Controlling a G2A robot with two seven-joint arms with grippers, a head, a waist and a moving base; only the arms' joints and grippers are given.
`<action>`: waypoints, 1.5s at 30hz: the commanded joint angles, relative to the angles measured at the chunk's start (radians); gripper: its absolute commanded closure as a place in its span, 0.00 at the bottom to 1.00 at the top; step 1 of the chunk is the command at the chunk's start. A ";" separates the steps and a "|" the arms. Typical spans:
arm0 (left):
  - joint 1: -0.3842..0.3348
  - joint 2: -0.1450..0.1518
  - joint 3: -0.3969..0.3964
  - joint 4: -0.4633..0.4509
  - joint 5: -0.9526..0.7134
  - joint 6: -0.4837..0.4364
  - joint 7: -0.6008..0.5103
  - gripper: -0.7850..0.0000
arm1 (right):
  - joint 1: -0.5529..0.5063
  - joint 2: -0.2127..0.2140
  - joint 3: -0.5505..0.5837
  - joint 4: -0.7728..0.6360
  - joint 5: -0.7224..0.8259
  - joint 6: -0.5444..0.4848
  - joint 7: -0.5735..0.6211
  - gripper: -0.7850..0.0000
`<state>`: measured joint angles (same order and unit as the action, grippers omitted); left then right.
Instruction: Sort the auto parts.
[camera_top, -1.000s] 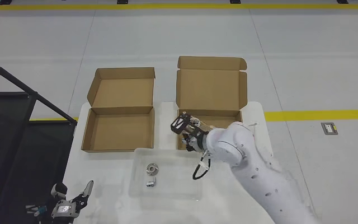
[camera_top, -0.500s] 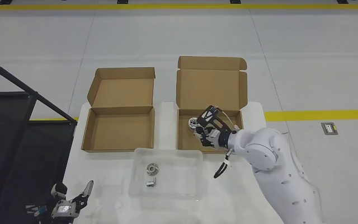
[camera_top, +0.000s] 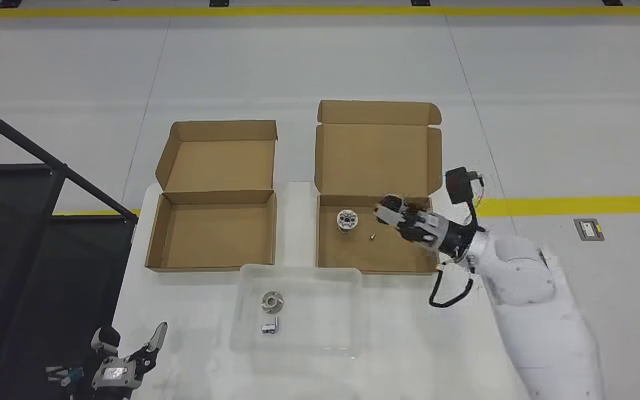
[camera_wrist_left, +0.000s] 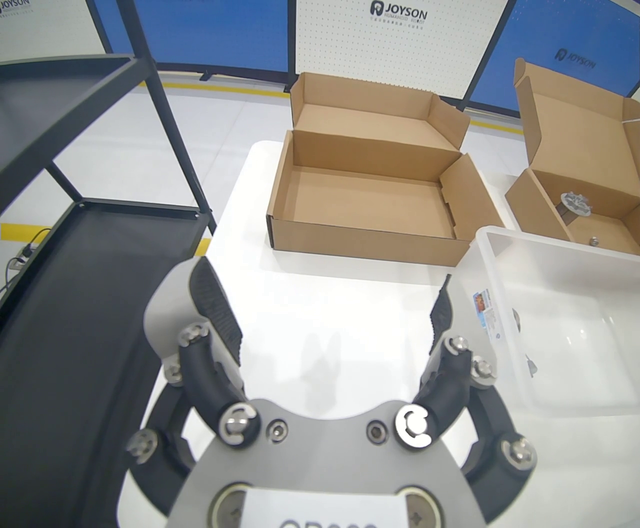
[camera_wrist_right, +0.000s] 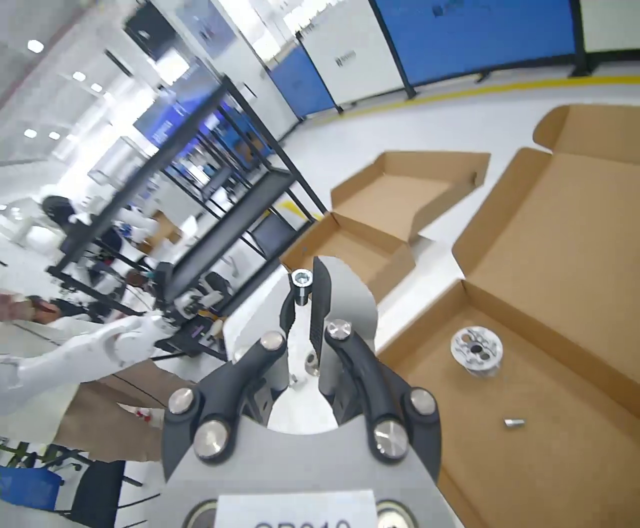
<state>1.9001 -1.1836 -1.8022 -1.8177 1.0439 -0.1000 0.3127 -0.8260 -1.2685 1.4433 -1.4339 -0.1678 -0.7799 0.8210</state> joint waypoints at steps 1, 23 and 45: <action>0.000 0.000 0.000 0.000 0.000 0.000 0.000 0.00 | 0.007 0.007 0.010 0.045 0.149 -0.069 0.029 1.00; 0.000 0.000 0.000 0.000 0.000 0.000 0.000 0.00 | 0.217 0.014 -0.217 0.421 -0.487 0.468 -0.207 1.00; 0.000 0.000 0.000 0.000 0.000 0.000 0.000 0.00 | 0.450 -0.098 -0.492 0.807 -0.567 0.644 -0.062 1.00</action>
<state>1.9001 -1.1836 -1.8022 -1.8177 1.0439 -0.1000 0.3127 -0.3812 -1.3622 0.9570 -0.6368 -0.7343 -0.1397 0.7631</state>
